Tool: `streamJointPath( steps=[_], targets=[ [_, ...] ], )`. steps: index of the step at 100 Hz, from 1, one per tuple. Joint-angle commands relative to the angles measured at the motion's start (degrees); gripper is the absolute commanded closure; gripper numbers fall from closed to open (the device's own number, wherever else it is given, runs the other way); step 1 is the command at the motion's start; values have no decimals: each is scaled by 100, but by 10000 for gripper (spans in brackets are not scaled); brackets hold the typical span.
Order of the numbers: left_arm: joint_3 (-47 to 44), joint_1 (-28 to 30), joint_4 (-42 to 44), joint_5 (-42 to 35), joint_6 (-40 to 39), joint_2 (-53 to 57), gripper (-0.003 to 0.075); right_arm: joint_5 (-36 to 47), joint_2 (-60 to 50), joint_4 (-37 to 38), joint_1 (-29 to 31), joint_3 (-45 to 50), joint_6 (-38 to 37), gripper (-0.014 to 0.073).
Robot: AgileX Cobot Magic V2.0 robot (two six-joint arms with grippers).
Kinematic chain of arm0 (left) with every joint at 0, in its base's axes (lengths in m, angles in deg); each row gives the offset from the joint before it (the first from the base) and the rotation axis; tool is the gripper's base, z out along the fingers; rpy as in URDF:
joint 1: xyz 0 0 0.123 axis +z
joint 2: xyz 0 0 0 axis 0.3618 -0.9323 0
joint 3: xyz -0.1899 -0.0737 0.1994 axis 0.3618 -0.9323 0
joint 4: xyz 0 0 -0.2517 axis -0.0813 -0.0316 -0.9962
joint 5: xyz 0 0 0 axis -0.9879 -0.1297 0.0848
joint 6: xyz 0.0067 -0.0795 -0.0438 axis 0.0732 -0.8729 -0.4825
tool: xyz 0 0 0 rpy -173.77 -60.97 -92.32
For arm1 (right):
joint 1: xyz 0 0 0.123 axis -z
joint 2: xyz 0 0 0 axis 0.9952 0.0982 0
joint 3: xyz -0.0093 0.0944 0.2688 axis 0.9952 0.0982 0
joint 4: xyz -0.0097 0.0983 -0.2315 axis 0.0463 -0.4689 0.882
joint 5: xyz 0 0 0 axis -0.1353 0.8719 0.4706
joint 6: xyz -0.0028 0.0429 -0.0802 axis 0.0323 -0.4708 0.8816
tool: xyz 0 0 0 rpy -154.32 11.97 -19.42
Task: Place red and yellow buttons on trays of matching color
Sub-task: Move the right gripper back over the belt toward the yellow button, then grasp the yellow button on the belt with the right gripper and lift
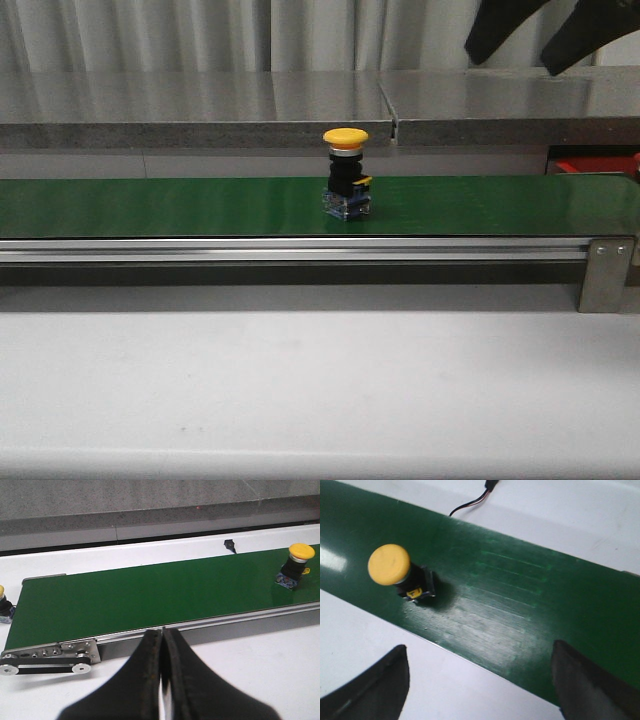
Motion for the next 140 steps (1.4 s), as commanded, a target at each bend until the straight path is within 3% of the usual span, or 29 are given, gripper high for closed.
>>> streamJointPath(
  steps=[1,34,69,78,95,104,115,140],
  targets=[
    [145,-52,-105,-409,-54,-10,741,82,-43,-36,-145,-284,98,13],
    [145,-52,-105,-409,-54,-10,741,-236,694,-29,-756,-880,465,13],
    [145,-52,-105,-409,-54,-10,741,602,1344,125,-902,-999,539,16],
    [145,-52,-105,-409,-54,-10,741,748,1470,164,-902,-999,539,78],
    [145,-52,-105,-409,-54,-10,741,881,1610,164,-896,-993,539,340],
    [145,-52,-105,-409,-54,-10,741,977,1596,164,-896,-993,539,429],
    [145,-52,-105,-409,-54,-10,741,1034,1503,164,-892,-986,510,475],
    [145,-52,-105,-409,-54,-10,741,1171,886,134,-739,-670,410,476]
  ],
)
